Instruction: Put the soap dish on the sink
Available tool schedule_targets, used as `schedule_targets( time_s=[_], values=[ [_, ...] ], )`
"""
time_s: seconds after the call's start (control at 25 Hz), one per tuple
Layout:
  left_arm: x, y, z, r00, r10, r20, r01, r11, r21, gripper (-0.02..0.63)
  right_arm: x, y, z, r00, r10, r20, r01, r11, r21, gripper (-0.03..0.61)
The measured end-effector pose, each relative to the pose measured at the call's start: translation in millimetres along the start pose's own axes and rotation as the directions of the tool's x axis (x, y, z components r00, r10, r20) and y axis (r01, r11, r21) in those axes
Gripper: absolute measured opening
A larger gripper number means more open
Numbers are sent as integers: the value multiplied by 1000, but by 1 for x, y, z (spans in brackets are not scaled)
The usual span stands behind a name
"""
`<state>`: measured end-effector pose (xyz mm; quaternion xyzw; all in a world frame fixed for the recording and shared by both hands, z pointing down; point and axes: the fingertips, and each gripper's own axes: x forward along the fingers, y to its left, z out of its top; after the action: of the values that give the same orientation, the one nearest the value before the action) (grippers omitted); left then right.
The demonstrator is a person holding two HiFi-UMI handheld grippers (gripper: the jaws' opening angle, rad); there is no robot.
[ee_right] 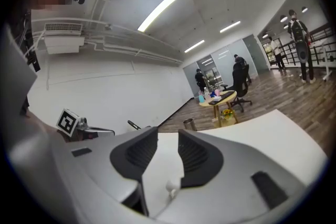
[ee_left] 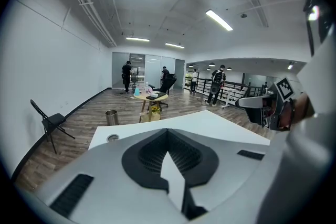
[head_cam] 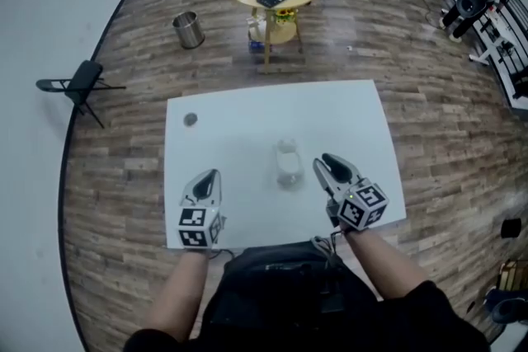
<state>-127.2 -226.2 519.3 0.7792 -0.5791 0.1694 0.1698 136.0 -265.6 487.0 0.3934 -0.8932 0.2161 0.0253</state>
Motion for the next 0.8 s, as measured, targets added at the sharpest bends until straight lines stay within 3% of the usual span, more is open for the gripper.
schedule_targets(
  time_s=[0.32,0.8],
  values=[
    [-11,3,13,1000,-2,28,2,1000,12,-11,-8,12,18,999,20,42,-18,999,-51,120],
    [-19,6,-1,1000,-15,11,15,1000,8,-11,-19,18,10,999,14,47,-9,995,-96,109]
  ],
)
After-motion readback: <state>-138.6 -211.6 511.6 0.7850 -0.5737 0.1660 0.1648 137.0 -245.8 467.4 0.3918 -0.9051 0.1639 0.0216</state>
